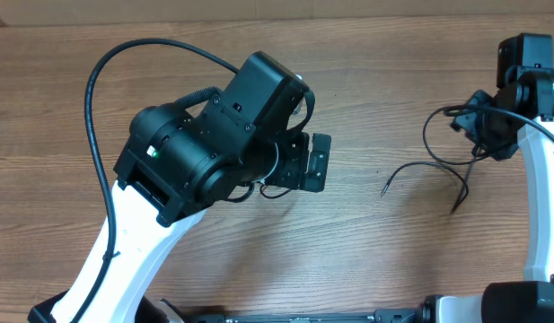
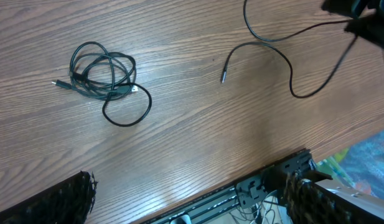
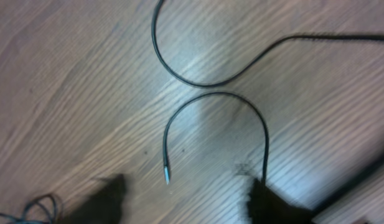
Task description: Untangle cables
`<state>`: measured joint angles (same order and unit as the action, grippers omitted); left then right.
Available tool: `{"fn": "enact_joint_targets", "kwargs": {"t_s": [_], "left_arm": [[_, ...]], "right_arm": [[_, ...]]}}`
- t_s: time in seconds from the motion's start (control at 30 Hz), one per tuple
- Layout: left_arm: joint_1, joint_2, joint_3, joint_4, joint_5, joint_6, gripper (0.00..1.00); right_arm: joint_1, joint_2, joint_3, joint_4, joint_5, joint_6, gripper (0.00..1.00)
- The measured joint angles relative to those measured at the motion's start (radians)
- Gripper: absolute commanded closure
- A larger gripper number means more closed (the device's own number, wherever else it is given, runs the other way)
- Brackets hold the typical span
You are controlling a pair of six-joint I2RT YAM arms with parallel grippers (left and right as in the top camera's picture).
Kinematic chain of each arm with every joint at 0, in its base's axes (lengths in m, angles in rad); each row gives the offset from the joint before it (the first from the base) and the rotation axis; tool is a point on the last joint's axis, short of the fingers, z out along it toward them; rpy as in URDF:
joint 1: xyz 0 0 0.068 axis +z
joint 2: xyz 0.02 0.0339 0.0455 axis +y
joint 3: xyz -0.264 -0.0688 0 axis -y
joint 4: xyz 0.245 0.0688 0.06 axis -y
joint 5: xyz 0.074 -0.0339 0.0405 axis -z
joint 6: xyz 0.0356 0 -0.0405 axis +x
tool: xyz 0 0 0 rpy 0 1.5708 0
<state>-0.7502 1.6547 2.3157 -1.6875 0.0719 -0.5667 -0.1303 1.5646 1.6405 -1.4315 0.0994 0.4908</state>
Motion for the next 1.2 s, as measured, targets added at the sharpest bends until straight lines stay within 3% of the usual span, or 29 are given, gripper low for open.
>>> {"fn": "enact_joint_targets", "kwargs": {"t_s": [0.07,0.1,0.4,0.73,1.0,1.2], "left_arm": [[0.0,0.0,0.0,0.0,0.0,0.0,0.0],[0.0,0.0,0.0,0.0,0.0,0.0,0.0],[0.0,0.0,0.0,0.0,0.0,0.0,0.0],[0.0,0.0,0.0,0.0,0.0,0.0,0.0],[0.0,0.0,0.0,0.0,0.0,0.0,0.0],[0.0,0.0,0.0,0.0,0.0,0.0,0.0]], "right_arm": [[0.0,0.0,0.0,-0.012,-0.007,0.002,0.01],[0.0,0.0,0.0,-0.015,-0.014,-0.007,0.0],[0.0,0.001,0.024,-0.098,0.056,-0.021,0.0],[0.0,0.002,0.242,-0.144,0.134,-0.021,0.0],[0.0,0.002,0.251,-0.168,-0.063,-0.021,0.0],[0.0,0.0,0.166,-0.105,-0.095,-0.021,0.0]]}}
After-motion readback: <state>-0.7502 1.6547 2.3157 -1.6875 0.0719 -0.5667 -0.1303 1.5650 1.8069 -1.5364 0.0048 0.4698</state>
